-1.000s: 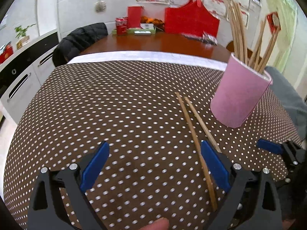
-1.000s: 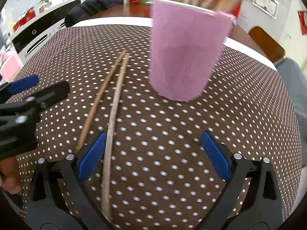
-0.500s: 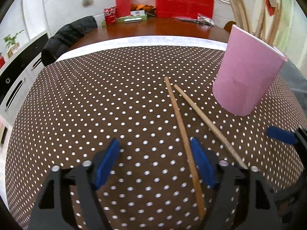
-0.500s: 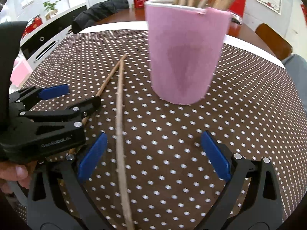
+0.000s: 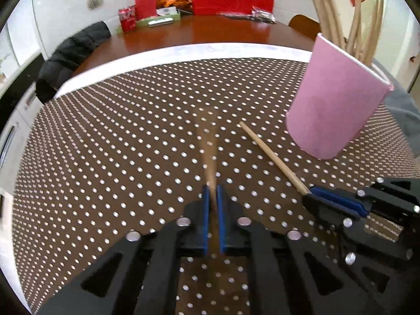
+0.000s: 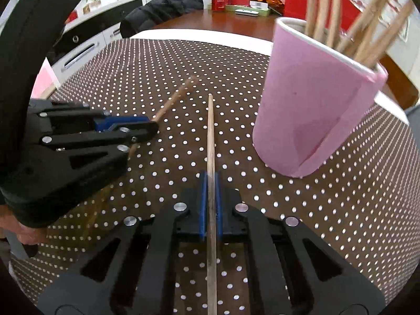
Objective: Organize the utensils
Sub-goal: 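Close the left tool on one chopstick while the right tool grasps the other, then raise both chopsticks above the pink cup and open both tools to release them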
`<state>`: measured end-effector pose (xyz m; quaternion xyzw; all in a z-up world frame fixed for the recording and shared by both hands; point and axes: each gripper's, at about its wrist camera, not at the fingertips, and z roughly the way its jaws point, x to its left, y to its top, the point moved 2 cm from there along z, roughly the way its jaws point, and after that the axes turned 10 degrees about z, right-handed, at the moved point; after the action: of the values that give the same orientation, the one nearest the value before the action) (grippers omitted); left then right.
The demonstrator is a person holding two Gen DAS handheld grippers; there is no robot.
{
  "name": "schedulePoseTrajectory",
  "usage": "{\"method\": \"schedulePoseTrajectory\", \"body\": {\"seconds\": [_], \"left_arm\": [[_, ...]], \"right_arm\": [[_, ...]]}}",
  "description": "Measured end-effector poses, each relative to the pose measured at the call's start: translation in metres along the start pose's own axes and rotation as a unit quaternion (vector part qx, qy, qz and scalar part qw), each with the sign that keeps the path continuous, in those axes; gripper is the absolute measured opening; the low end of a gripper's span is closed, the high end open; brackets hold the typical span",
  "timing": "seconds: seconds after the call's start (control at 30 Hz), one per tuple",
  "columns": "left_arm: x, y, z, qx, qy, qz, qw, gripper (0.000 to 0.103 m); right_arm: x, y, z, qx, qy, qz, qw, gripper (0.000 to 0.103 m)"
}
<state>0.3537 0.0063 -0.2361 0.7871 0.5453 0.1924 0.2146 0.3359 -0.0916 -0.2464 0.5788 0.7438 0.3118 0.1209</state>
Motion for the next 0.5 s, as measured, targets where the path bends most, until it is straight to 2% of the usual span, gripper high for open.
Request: {"method": "schedulePoseTrajectory", "body": {"seconds": [0.2,0.37,0.5], "left_arm": [[0.01,-0.017,-0.019,-0.031,-0.013,-0.043,0.9985,0.005],[0.005,-0.018,-0.054,-0.101,-0.017,-0.059,0.993,0.005],[0.001,-0.011,-0.09,-0.169,-0.026,-0.063,0.9833,0.005]], "right_arm": [[-0.018,-0.008,-0.034,-0.042,0.059,0.04,0.997,0.006],[-0.038,-0.007,-0.071,-0.093,0.123,0.085,0.984,0.006],[-0.048,0.0,-0.096,-0.13,0.153,0.106,0.974,0.006]]}}
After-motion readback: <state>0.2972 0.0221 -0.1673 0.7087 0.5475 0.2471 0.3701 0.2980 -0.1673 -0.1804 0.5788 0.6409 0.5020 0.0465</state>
